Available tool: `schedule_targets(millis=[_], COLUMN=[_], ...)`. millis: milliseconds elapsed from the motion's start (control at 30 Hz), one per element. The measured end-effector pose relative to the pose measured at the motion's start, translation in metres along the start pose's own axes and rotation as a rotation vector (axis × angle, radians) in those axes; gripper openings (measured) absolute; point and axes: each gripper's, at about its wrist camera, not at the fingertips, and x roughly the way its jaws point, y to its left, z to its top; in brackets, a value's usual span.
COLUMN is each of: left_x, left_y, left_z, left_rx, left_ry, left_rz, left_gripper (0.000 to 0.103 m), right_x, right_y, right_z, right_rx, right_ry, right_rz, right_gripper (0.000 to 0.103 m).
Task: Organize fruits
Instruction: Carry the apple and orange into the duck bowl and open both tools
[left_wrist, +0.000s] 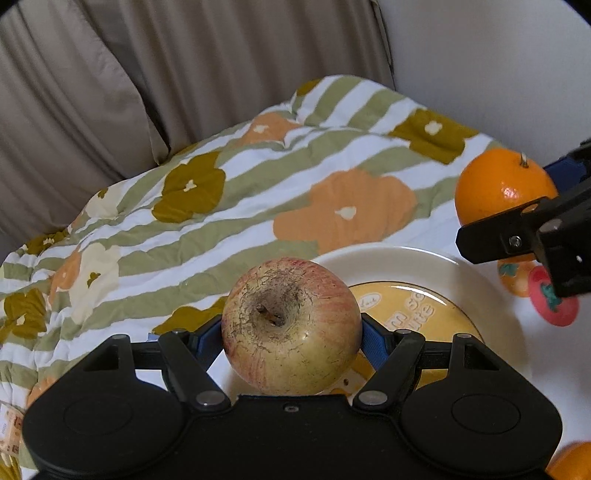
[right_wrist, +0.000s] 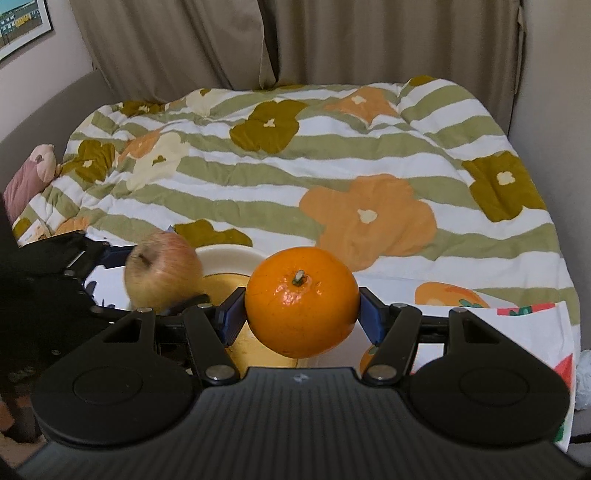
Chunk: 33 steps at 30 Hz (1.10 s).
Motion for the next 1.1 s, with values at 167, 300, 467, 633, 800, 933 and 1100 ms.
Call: schedule_targets(millis=[167, 300, 467, 633, 800, 933, 1100], left_x=[0.012, 0.014, -0.001, -0.022, -0.047, -0.065, -0.078], left_y=[-0.007, -0.007, -0.004, 0.005, 0.020, 0.028, 0.036], left_z=[0.003, 0.002, 0.006, -0.010, -0.024, -0.032, -0.041], left_rx=[0.007, 0.007, 0.013, -0.022, -0.121, -0.173, -0.217], left_ry=[0.013, 0.015, 0.003, 0.026, 0.030, 0.027, 0.035], left_rz=[0.008, 0.005, -0.001, 0.007, 0.015, 0.039, 0.054], left_gripper=[0.079, 0.081, 0.103, 0.103, 0.103, 0.103, 0.103], right_x=[0.010, 0.013, 0.013, 0.011, 0.016, 0.027, 0.040], right_y=[-0.003, -0.004, -0.005, 0.000, 0.022, 0.030, 0.044], right_z=[-0.001, -0.002, 0.000, -0.001, -0.011, -0.017, -0.025], right_rx=[-0.001, -0.004, -0.002, -0.049, -0.211, -0.252, -0.363], right_ry=[0.020, 0.024, 0.023, 0.020, 0.003, 0.007, -0.036], right_rz=[0.014, 0.021, 0.031, 0.052, 0.048, 0.082, 0.061], right_gripper=[0.078, 0.078, 0.078, 0.078, 0.078, 0.078, 0.078])
